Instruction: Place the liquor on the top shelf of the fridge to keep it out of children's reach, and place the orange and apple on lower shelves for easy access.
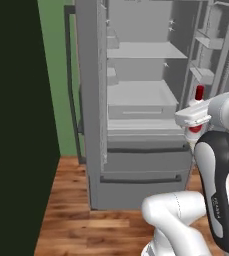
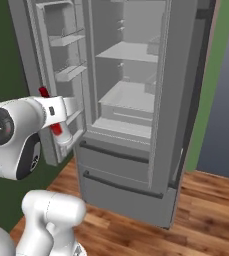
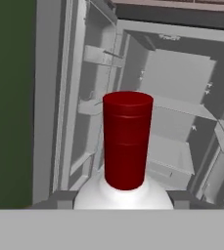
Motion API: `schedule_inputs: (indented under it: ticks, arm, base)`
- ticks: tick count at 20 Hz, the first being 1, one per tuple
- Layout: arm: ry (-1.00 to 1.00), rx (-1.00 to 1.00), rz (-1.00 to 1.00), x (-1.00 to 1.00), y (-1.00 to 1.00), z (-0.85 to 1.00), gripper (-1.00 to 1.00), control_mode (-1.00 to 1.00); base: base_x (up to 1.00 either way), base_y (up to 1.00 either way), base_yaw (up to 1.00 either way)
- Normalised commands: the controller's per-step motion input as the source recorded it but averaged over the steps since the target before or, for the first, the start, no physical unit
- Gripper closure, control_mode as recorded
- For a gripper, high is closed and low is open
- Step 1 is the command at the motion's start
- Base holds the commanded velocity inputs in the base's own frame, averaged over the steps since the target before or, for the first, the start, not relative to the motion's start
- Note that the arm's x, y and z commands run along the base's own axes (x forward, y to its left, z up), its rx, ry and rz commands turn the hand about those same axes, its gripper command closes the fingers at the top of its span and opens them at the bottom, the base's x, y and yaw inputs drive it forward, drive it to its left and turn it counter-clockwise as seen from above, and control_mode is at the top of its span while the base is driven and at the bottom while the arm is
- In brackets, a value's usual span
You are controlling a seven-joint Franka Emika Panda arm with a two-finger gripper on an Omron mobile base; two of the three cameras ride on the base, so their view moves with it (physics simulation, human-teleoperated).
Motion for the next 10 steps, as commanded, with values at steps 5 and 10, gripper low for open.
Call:
schedule_inputs:
  ticks: [5,10]
  arm:
    - [0.00,0.00,0.00,0.00,0.00,0.00,1.00,1.00]
    - [0.00,0.00,0.00,0.00,0.00,0.00,1.00,1.00]
  base:
    - [0.43,0.00,-0.03]
    - [0.41,0.00,-0.08]
